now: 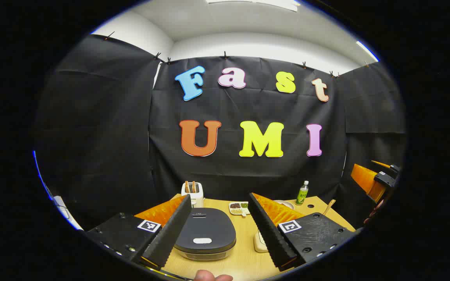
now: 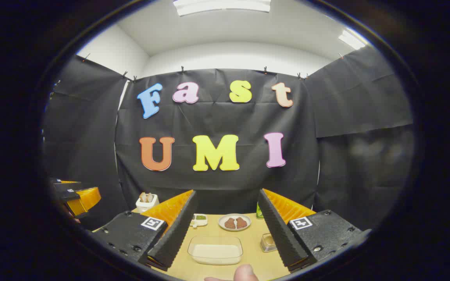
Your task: Close the left gripper, press the button to open the rice cooker; take a wooden spoon from the chopstick holder with the right hand, scoop a spoonful of rice and pour it into the rice cooker, then put the wooden spoon back into the chopstick holder.
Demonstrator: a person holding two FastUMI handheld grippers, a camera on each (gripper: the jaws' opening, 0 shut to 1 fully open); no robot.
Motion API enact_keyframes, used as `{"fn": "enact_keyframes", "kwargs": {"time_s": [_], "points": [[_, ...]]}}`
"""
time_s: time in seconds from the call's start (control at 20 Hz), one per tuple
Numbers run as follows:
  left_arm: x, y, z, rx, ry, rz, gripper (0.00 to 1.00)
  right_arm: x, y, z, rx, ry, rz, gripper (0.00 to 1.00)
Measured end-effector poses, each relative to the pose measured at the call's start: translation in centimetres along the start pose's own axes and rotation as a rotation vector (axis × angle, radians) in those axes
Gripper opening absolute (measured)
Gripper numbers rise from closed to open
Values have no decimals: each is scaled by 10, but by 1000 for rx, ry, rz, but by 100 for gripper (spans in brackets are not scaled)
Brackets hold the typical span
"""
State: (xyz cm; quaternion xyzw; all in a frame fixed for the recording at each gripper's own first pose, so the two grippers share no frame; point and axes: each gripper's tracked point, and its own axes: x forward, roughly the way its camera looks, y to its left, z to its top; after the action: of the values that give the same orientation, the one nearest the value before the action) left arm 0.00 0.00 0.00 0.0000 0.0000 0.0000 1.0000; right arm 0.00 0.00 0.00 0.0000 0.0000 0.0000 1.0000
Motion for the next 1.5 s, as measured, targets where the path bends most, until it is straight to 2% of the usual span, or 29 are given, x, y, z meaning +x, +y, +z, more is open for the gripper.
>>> {"fn": "enact_keyframes", "kwargs": {"time_s": [0.5, 0.9, 1.25, 1.5], "points": [[0, 2, -3, 42, 0, -7, 94, 2, -2, 2, 3, 6, 2, 100], [3, 0, -1, 24, -3, -13, 94, 7, 0, 8, -6, -9, 5, 100], [7, 3, -6, 17, 34, -5, 94, 15, -1, 3, 3, 7, 4, 98], [11, 8, -15, 13, 88, 10, 94, 26, -2, -1, 9, 23, 9, 100]]}}
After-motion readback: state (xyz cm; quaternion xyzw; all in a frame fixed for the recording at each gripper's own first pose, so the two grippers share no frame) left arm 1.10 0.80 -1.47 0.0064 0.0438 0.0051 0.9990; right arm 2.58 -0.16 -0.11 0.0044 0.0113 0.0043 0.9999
